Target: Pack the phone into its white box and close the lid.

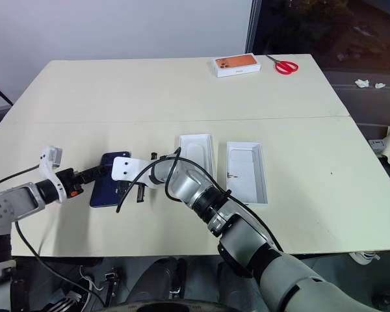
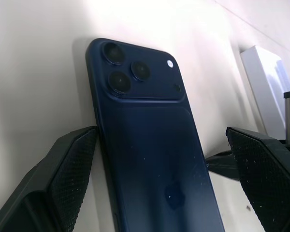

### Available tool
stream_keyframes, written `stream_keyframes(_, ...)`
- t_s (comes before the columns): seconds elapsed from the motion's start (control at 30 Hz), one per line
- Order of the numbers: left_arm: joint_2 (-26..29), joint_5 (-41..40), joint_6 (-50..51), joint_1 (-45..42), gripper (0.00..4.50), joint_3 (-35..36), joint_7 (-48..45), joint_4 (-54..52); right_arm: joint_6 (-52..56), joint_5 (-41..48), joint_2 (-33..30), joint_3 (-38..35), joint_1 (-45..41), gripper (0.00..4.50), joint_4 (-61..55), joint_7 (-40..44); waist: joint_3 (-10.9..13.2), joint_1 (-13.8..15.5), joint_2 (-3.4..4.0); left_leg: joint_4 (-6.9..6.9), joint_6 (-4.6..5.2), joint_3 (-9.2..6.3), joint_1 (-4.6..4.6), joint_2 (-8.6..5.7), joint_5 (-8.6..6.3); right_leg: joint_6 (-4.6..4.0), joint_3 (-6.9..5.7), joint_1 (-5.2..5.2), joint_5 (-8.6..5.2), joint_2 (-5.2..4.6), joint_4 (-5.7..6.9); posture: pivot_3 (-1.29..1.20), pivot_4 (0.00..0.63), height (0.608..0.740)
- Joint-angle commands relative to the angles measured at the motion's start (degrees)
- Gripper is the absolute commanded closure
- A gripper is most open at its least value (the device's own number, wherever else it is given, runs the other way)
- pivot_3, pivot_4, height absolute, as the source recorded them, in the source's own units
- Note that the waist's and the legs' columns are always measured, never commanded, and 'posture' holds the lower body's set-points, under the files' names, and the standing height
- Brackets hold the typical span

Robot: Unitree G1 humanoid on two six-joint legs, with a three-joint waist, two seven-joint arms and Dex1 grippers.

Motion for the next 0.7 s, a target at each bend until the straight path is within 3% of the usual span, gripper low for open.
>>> stream_keyframes(0.03, -3.1, -1.0, 5.3, 1.8, 0.00, -5.4, -0.4, 1.4, -1.1, -0.2, 0.6, -0.4, -1.5, 4.47, 0.2, -0.7, -0.1, 0.0, 0.06, 0.00, 0.00, 0.00, 0.00, -0.01, 0.00, 0.00, 0.00, 0.00, 0.00, 0.00, 0.00, 0.00, 0.150, 0.740)
stream_keyframes(0.6, -5.0, -4.1, 9.9, 0.7, 0.00, -0.6, 1.9, 0.4, -3.2, -0.3, -0.3, -0.6, -0.9, 4.47, -0.2, -1.1, -0.1, -0.2, 0.09, -0.02, 0.00, -0.03, 0.01, -0.03, 0.00, 0.00, 0.02, 0.00, 0.00, 0.00, -0.02, 0.00, 0.150, 0.740)
stream_keyframes(0.7, -4.8, -4.0, 9.6, 1.1, 0.88, 0.0, 2.2, 0.8, -3.4, -0.3, -0.4, -0.6, -0.9, 4.50, 0.0, -1.2, -0.1, -0.4, 0.09, -0.05, 0.00, -0.02, 0.01, -0.02, 0.00, 0.00, 0.02, -0.02, 0.00, 0.00, -0.02, 0.00, 0.150, 0.740)
